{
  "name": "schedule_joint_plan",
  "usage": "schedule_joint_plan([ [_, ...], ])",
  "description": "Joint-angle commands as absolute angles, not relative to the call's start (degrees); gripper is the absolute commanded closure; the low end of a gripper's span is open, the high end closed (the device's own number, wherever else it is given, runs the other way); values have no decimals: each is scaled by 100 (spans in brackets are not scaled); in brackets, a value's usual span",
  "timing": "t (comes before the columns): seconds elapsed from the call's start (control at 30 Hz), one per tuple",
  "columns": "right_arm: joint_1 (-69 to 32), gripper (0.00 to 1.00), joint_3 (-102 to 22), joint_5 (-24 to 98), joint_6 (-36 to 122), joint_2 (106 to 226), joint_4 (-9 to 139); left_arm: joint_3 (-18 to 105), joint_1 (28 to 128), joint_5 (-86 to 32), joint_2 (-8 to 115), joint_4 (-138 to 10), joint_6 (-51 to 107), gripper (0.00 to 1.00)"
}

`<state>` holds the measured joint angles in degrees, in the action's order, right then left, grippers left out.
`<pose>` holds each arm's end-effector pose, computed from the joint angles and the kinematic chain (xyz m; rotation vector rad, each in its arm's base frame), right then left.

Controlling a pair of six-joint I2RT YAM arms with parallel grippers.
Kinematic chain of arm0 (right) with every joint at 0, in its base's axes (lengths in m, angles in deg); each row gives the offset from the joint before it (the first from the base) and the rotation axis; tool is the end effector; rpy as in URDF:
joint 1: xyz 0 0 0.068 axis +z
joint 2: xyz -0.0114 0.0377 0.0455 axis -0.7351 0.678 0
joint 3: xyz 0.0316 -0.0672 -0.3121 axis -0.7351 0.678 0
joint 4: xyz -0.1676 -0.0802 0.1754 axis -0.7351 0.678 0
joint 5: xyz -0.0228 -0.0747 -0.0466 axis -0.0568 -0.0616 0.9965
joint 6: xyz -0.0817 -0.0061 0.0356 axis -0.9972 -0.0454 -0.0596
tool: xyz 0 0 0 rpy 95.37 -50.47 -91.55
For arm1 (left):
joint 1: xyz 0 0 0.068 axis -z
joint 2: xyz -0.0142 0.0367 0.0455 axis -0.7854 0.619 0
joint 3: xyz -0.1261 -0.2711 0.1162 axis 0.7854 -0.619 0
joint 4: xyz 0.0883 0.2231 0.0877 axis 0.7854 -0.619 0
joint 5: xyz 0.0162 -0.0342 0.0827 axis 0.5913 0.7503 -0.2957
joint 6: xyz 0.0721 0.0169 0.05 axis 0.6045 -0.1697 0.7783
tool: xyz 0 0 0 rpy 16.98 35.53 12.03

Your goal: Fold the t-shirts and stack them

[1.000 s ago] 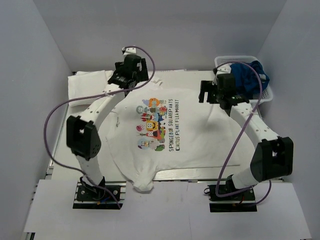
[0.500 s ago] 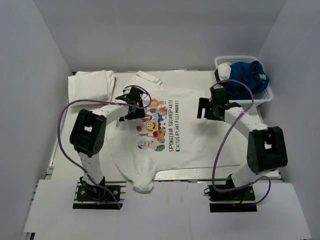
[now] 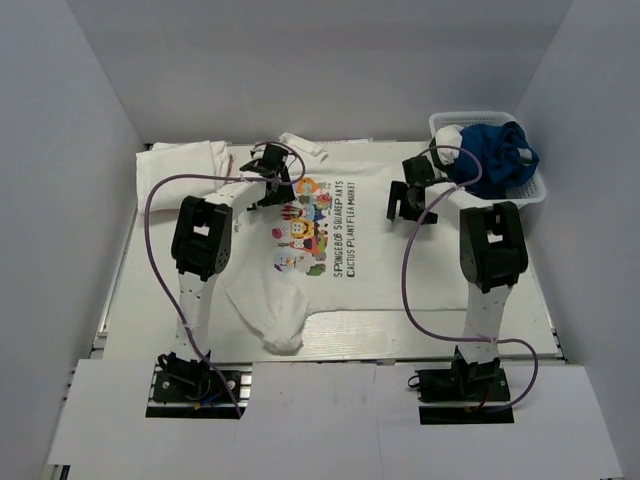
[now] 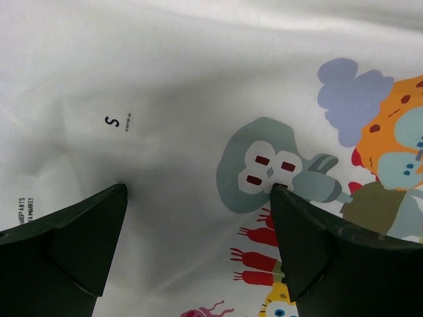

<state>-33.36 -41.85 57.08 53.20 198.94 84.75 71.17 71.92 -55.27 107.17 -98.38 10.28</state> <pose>0.4482 0.0938 0.1779 0.1528 2.5274 -0.0653 0.5025 -0.1558 0.1621 -0.3173 2.5307 0.1339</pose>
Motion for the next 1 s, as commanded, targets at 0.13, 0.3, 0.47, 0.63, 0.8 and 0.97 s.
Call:
schedule_joint_plan([
  [0.13, -3492, 10, -5682, 5859, 4880, 20739, 8855, 8953, 6837, -4889, 11822, -10381, 1646, 1],
  [0.3, -3211, 10, -5578, 4963, 4141, 19995, 8645, 8924, 6889, -4651, 11210, -10391, 2007, 1],
  [0.47, -2834, 10, -4701, 3718, 4419, 18684, 8339, 7686, 6995, -4241, 9586, -10513, 1744, 1],
  [0.63, -2771, 10, -3313, 3371, 5526, 17543, 7968, 4665, 6995, -2388, 7248, -9777, 1384, 1],
  [0.8, -2789, 10, -1986, 3494, 5756, 16488, 8091, 2298, 7372, -951, 6226, -9563, 996, 1],
  [0.97, -2789, 10, -1018, 3590, 5897, 15731, 7986, 1452, 7707, -1021, 5435, -9644, 724, 1],
])
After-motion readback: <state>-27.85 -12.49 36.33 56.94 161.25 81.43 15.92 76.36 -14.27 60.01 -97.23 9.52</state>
